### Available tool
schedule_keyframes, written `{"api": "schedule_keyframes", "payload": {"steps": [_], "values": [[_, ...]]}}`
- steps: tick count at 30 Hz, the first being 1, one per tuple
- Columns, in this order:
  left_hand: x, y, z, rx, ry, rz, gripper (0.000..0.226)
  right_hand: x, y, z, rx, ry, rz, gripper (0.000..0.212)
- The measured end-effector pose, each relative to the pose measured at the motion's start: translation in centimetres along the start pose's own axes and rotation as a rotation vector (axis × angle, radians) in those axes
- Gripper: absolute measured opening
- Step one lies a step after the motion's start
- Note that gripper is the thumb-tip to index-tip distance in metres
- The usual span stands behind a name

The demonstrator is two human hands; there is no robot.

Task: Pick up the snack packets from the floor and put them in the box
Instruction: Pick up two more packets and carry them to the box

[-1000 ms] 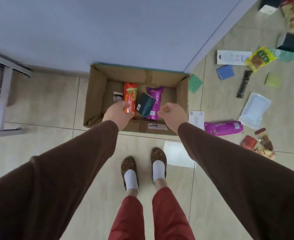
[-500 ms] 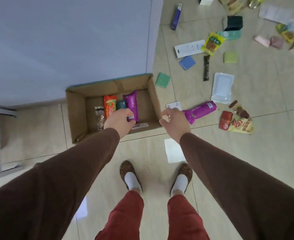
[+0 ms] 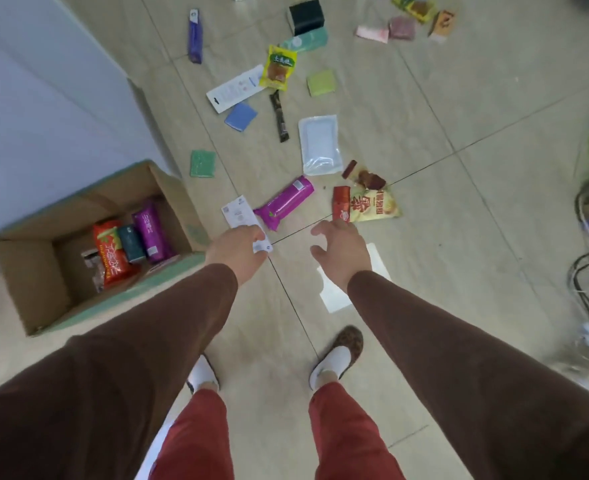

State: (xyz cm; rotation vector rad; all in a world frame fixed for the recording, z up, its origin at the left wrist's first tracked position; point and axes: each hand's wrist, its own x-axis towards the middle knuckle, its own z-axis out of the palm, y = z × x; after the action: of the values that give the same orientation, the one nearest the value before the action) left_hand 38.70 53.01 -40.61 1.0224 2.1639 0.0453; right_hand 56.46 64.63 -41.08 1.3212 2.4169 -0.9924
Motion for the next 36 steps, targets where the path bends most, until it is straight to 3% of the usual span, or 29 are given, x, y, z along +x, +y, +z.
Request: {"api": "schedule_keyframes", "payload": {"steps": [5,15,25,36], "values": [[2.3,10.9,1.6,0.006,0.006,0.057,0.037,0.6,8.4,-6.5,-0.024,0.015,0.040,0.032],[12.4,24.7,0.8,-0.015,-0.026,0.103,0.037,9.5,18.2,-17.3,-0.013,0.017,0.061,0.032],[24.9,36.8,-1.1,0.009,-0.051,0.027,0.034,21.5,27.1,-27.6,0.066,0.040,0.103,0.032],[39.3,53.2,-2.4,-0.122,0.028,-0.051,0.038,36.1,39.2,-41.4,0.057,0.002,0.072,0.036]]}}
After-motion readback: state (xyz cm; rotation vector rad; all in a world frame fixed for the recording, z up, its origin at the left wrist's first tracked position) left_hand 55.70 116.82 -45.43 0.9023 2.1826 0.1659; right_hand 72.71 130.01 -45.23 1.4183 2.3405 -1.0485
